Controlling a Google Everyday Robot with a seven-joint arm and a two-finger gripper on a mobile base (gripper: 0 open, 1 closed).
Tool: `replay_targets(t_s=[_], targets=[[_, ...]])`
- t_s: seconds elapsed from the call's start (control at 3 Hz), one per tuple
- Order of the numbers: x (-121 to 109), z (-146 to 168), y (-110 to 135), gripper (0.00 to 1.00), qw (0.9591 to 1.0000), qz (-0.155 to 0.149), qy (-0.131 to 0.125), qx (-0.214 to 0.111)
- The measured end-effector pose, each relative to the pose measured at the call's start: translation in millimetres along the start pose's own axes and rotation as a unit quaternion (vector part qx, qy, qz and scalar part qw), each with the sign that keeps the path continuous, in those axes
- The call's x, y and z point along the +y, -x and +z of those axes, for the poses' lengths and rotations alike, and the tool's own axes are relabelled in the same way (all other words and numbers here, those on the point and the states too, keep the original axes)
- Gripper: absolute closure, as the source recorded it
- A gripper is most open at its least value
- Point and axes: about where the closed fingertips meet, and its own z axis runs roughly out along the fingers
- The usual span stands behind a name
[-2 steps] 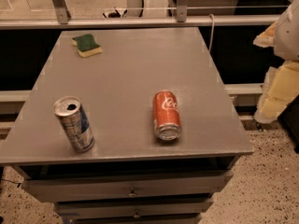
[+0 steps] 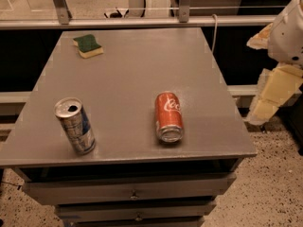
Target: Pick redbull can
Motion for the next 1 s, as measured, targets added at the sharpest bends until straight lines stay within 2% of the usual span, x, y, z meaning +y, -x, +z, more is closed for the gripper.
replay_targets(t_s=[0.33, 0.67, 1.0], targets=[[8.0, 40.5, 47.3, 0.00, 0.9964, -0.019, 0.039, -0.072], [18.2, 82.0, 122.2, 0.00, 0.9769, -0.044, 0.100, -0.184], [35.0, 100.0, 195.2, 0.00, 0.9413, -0.072, 0.159, -0.289]])
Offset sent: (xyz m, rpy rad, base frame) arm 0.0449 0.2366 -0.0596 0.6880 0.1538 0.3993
